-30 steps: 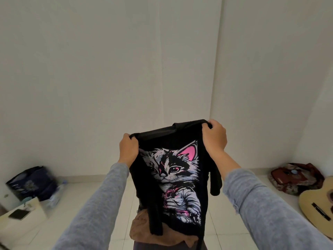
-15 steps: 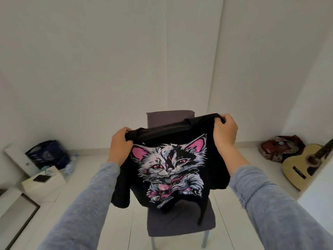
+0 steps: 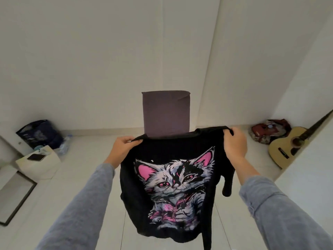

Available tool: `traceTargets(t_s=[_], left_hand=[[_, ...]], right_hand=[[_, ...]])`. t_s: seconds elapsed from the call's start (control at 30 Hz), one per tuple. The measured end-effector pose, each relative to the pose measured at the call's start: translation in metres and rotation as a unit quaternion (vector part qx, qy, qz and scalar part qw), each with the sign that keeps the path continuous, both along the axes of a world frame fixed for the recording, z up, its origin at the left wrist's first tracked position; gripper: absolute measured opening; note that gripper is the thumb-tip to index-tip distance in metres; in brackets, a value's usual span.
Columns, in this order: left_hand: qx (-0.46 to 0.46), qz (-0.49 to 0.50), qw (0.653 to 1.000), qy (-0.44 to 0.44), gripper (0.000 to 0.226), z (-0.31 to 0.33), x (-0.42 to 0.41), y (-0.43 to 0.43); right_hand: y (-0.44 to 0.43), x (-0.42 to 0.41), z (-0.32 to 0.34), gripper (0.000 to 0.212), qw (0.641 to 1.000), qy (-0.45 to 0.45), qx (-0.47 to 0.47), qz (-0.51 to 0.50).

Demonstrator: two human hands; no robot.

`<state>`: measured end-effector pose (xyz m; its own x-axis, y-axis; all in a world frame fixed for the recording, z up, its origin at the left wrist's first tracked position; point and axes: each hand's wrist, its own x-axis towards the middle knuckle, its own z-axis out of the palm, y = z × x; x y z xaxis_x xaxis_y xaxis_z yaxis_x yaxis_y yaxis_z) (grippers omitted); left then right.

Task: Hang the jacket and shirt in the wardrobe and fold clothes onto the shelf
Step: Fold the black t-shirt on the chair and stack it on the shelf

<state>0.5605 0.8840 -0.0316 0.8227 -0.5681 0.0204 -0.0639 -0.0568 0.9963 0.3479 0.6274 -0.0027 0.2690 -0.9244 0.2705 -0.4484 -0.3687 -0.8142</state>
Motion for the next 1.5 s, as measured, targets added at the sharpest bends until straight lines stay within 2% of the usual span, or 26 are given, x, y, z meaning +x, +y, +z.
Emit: traceTargets(t_s=[0.13,0.3,0.53,0.67,0.8,1.03,1.27,1.33,1.43,1.5], left_hand=[[0.053,0.012,0.998,0.008,0.021,-0.037,0.006,-0.004],[0.123,0.084,0.985,-0.085,0.032,-0.08,0.026,-0.034],[0.186,0.125,0.97,-0.097,0.018,-0.152,0.089,-0.093],[0.23,0.139,0.96,-0.081,0.016,-0.199,0.149,-0.146],[0.284,0.148,0.944,-0.08,0.016,-0.24,0.207,-0.194],[0.398,0.118,0.904,-0.105,0.022,-0.331,0.302,-0.256],[0.512,0.059,0.841,-0.166,0.025,-0.409,0.343,-0.288],[0.521,0.065,0.834,-0.169,0.02,-0.427,0.345,-0.296],[0.536,0.093,0.823,-0.166,0.022,-0.444,0.333,-0.307],[0.548,0.098,0.804,-0.21,0.023,-0.45,0.316,-0.311]], right_hand=[[-0.004,-0.001,-0.037,0.022,0.998,0.055,0.038,0.004],[-0.022,0.022,-0.081,0.018,0.996,0.079,0.048,0.012],[-0.091,0.09,-0.154,0.014,0.995,0.079,0.066,0.008],[-0.155,0.157,-0.203,0.016,0.991,0.126,0.044,-0.002],[-0.218,0.215,-0.246,0.014,0.98,0.196,0.01,0.031],[-0.301,0.314,-0.345,0.019,0.956,0.284,0.04,0.057],[-0.328,0.352,-0.43,0.021,0.921,0.386,0.019,0.059],[-0.333,0.36,-0.45,0.022,0.911,0.407,0.029,0.057],[-0.333,0.369,-0.468,0.023,0.92,0.379,0.102,-0.018],[-0.323,0.371,-0.473,0.023,0.931,0.337,0.13,-0.055]])
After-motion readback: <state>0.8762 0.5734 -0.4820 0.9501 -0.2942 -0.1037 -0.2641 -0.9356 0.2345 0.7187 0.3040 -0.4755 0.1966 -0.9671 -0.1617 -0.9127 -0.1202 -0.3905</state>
